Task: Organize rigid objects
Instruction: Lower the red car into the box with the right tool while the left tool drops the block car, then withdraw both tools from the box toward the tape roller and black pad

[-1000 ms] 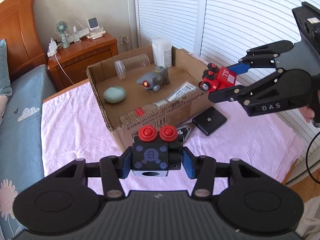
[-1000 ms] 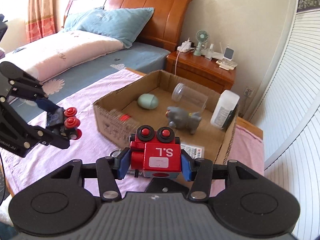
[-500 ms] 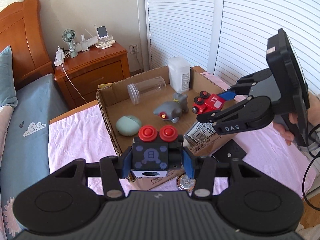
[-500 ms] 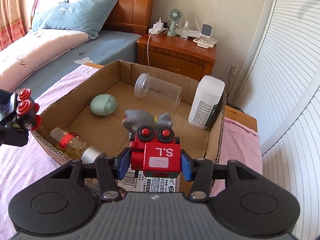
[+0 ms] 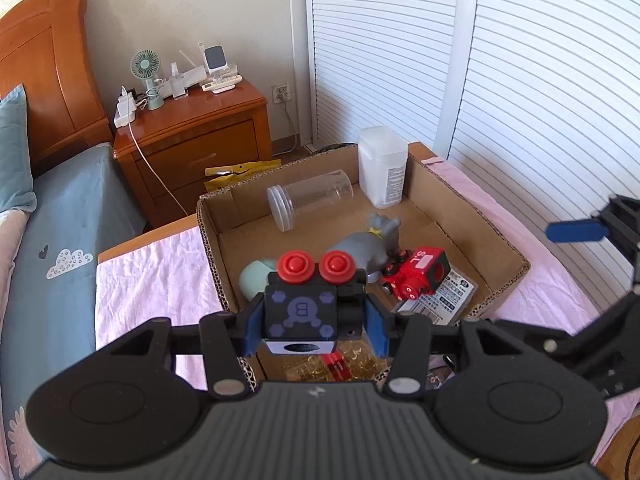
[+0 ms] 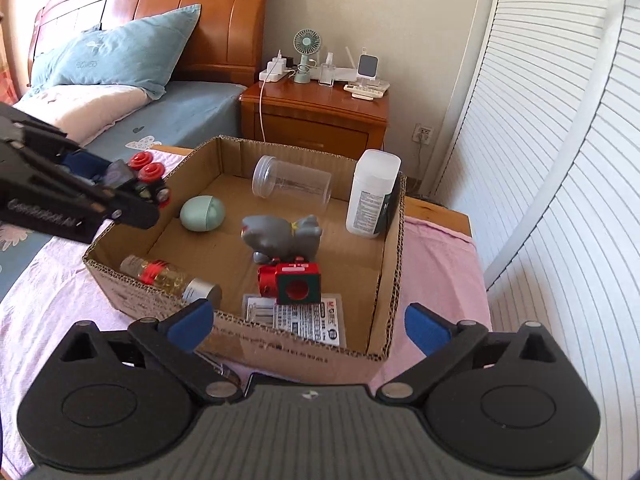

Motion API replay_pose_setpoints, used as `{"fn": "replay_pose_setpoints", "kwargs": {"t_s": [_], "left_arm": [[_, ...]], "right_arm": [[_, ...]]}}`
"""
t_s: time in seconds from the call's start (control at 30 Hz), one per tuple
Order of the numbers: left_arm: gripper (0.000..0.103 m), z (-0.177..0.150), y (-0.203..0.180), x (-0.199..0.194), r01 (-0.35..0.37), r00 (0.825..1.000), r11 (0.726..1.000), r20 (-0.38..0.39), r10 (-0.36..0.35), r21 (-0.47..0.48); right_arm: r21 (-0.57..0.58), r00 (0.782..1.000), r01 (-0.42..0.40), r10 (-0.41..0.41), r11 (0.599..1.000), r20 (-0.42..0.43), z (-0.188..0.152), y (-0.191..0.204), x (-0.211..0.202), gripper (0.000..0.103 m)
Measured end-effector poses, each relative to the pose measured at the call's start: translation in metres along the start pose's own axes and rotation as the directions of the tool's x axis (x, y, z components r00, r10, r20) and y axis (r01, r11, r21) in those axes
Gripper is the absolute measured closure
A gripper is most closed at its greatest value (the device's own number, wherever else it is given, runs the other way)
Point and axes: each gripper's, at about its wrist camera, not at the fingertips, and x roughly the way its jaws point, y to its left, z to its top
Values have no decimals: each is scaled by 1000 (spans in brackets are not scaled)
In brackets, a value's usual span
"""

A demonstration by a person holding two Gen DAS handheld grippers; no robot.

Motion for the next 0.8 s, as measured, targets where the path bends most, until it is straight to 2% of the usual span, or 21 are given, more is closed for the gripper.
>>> {"fn": "replay_pose_setpoints", "kwargs": {"t_s": [0.1,0.27,0.4,0.47,0.5,0.53,0.6,0.8], "left_arm": [[53,5,1,14,0,1000,1000,-21,0,-24],[53,6,2,36,-20,998,998,-60,17,-54],[53,3,3,43,-48,997,996,-71,43,-77],[35,4,4,40,-64,996,994,-65,59,-90],[13,5,4,38,-72,996,992,-67,65,-103],[4,4,5,33,-81,995,990,-58,75,-115],[4,3,6,22,-84,996,988,-27,81,-128],[4,-1,2,-8,-119,993,983,-22,117,-140]], "right_arm": [[40,1000,12,-12,999,-3,-10,0,-12,0],[123,999,-31,32,992,-3,-25,-6,-23,0],[158,1000,-25,26,987,-4,-31,-11,-27,0],[172,1000,-9,10,985,-5,-32,-15,-28,0],[181,1000,-5,6,983,-5,-33,-17,-29,0],[192,1000,-3,4,981,-5,-34,-19,-29,0],[210,1000,-5,7,978,-7,-36,-22,-29,0],[241,1000,0,4,971,-15,-42,-24,-30,0]]}}
